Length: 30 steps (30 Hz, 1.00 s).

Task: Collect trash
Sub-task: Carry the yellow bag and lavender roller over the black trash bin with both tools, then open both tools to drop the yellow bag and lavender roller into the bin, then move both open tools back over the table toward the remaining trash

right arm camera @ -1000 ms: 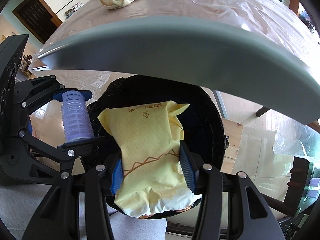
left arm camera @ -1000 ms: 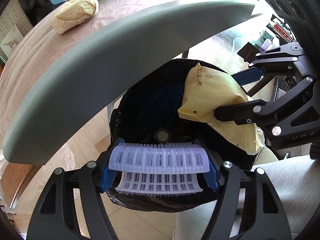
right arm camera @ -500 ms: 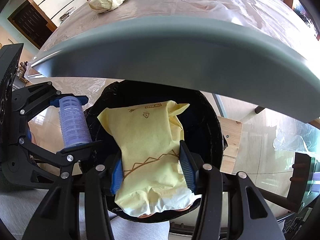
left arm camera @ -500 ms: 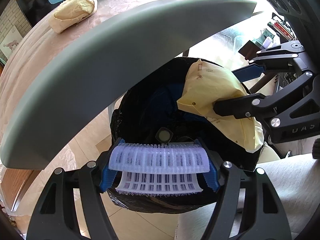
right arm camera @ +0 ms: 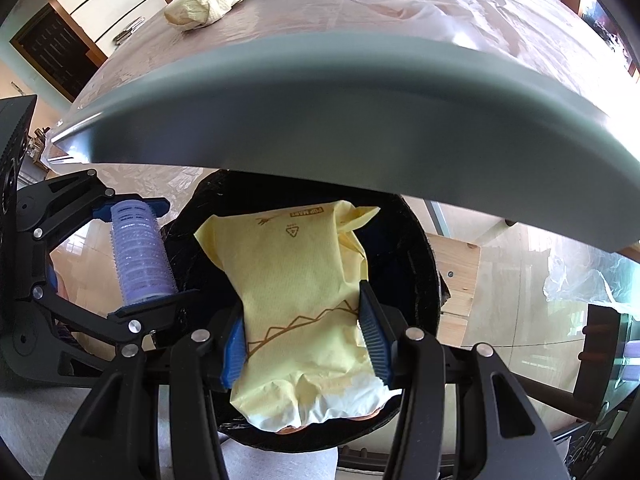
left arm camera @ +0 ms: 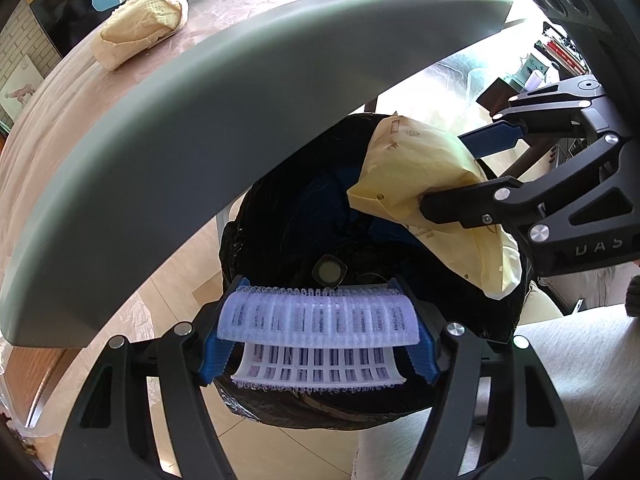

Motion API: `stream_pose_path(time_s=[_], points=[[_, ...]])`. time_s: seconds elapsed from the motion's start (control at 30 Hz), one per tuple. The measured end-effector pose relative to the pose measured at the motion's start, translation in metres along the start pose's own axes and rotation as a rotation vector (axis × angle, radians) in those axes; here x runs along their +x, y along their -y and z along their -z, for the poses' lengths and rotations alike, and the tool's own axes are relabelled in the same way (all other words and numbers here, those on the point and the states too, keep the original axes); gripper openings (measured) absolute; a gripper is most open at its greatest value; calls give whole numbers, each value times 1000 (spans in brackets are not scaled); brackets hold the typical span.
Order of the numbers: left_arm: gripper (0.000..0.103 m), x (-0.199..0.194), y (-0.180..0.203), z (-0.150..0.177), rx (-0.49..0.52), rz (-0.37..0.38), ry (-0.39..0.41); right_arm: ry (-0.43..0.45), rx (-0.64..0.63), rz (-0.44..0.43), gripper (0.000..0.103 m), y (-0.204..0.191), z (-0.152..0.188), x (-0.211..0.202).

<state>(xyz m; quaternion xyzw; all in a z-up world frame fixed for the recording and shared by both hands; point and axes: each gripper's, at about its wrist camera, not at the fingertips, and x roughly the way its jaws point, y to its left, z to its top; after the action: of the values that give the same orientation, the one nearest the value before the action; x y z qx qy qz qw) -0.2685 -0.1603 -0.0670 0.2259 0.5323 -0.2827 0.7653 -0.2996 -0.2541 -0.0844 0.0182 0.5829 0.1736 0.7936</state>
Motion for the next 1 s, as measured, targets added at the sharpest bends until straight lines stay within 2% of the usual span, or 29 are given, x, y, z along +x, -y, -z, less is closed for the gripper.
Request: stream_pose_path(time_s=[0.5, 0.6, 0.63, 0.77, 1.0], points=[[72, 0, 0, 0, 1, 3, 4, 4, 28, 13, 49, 3, 5, 0], [72, -2, -2, 0, -7, 25, 15, 3, 31, 7, 50, 3, 6, 1], [72, -1, -3, 0, -9, 33, 13, 4, 33, 6, 53, 4, 6, 0], [84, -4, -7, 1, -15, 60, 19, 7, 64, 0, 66, 7, 8, -3], [84, -25, -11, 12, -21, 56, 37, 41, 56, 14, 73, 12, 16, -30]])
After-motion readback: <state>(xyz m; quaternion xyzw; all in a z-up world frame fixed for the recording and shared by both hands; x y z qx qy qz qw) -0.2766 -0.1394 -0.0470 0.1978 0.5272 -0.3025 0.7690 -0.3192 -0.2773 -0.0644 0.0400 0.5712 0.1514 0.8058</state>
